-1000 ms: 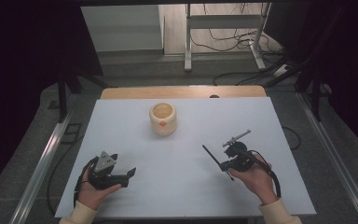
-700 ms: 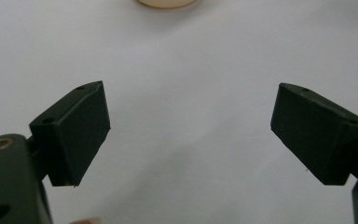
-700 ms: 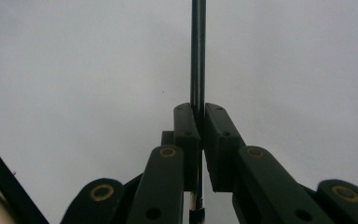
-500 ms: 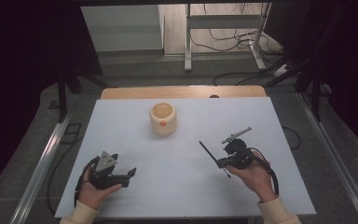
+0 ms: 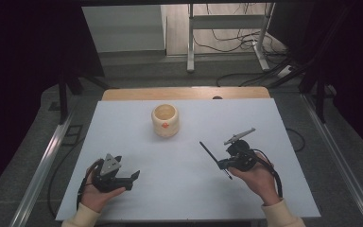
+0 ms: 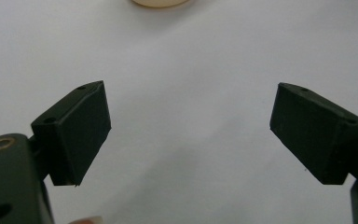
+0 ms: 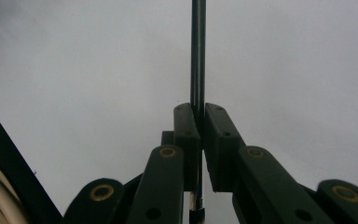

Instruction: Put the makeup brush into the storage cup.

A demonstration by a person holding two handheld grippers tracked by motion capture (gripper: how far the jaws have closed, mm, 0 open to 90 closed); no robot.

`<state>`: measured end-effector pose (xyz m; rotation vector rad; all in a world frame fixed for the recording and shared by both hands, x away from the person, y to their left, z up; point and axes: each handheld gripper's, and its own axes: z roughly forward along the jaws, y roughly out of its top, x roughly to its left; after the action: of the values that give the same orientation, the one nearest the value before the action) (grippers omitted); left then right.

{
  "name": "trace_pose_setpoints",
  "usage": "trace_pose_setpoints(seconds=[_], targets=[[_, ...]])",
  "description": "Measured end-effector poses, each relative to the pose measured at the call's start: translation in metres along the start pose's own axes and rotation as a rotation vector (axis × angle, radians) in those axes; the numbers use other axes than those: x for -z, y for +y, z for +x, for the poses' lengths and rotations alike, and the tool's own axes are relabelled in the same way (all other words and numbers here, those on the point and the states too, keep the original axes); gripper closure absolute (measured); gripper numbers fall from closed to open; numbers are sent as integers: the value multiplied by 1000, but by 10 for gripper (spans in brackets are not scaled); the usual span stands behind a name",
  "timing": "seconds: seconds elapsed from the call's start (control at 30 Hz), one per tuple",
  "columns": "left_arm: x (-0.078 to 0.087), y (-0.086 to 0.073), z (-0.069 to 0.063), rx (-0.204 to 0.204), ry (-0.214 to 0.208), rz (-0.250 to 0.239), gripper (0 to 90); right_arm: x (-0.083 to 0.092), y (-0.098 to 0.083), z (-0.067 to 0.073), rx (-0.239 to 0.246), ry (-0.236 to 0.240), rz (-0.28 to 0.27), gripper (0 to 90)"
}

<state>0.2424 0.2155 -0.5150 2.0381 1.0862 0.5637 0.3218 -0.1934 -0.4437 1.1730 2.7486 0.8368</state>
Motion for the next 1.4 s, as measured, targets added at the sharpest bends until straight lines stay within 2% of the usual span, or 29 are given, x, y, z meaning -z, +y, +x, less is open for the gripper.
trace_pose_setpoints(seconds=[0.4,0.53,0.87,1.17,1.4], targets=[[1,6,-4,21,11,-16,134,-7,3,8,31,11,12,835],[1,9,-10,-10,17,-15,135,-9,5,12,39,23,10,835],[0,11,-13,-17,9,-30,130,-15,7,16,61,37,23,835],[0,18,-21,-41,-6,-53,136,-22,9,23,79,53,34,835],[-2,22,-25,-58,-14,-50,135,-27,10,27,93,59,50,835]])
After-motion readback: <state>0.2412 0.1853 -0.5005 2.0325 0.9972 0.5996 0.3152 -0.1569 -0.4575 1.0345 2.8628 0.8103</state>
